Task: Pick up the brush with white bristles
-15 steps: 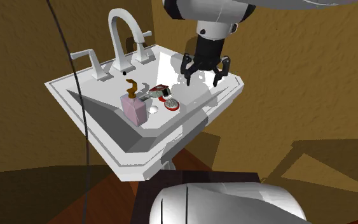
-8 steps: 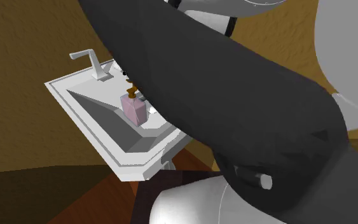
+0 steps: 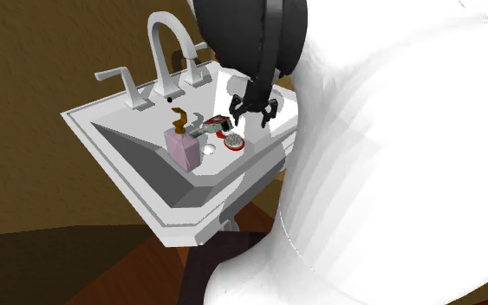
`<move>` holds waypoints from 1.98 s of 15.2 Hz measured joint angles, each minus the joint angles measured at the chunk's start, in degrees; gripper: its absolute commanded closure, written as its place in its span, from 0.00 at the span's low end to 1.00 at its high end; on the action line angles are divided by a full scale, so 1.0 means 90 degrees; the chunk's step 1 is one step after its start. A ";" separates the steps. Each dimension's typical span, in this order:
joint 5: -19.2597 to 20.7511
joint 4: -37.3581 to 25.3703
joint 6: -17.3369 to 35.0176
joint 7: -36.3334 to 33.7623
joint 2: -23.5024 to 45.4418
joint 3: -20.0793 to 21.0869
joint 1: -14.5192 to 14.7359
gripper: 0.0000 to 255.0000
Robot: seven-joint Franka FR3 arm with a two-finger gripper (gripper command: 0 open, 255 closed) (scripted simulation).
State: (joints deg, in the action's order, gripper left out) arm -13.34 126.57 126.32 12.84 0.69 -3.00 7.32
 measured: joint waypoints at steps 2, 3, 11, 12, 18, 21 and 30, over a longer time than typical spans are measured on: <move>-0.0174 -0.0250 0.0184 0.0098 0.0453 0.0064 0.0055 0.00; -0.0264 -0.0396 0.0272 0.0208 0.0703 0.0074 0.0047 0.00; -0.0747 -0.1975 0.0535 0.0493 0.2594 0.0388 0.0138 0.00; -0.0774 -0.2151 0.0534 0.0529 0.2781 0.0413 0.0130 0.00; -0.0882 -0.2320 0.0852 0.0691 0.3284 0.0474 0.0101 0.00; -0.0918 -0.2305 0.0992 0.0747 0.3416 0.0493 0.0094 1.00; -0.0927 -0.2301 0.1020 0.0752 0.3412 0.0501 0.0099 1.00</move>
State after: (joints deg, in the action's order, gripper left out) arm -21.69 105.87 135.50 19.61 31.40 1.51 8.21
